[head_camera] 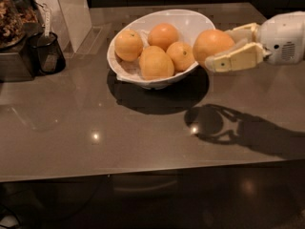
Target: Pick orange from white bowl
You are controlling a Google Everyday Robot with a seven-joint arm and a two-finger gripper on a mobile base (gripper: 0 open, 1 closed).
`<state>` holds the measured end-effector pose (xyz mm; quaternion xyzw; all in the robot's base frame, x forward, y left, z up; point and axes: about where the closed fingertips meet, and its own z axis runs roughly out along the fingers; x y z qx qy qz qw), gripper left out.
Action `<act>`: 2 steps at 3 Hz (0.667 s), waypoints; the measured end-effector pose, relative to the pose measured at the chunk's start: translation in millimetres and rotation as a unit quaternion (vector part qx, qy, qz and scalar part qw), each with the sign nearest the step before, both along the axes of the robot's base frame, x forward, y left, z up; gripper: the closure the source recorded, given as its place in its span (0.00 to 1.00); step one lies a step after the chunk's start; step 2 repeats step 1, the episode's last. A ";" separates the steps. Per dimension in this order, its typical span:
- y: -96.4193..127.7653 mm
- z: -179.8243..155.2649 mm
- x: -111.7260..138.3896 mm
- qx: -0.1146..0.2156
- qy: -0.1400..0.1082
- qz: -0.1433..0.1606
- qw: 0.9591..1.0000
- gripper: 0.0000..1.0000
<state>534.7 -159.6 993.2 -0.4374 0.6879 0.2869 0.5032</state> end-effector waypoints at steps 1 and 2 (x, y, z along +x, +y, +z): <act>-2.1 -2.6 -1.9 0.000 0.003 -0.002 1.000 1.00; -2.1 -2.6 -1.9 0.000 0.003 -0.002 1.000 1.00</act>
Offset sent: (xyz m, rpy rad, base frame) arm 0.0000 0.0000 0.0000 0.0000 0.0000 0.0000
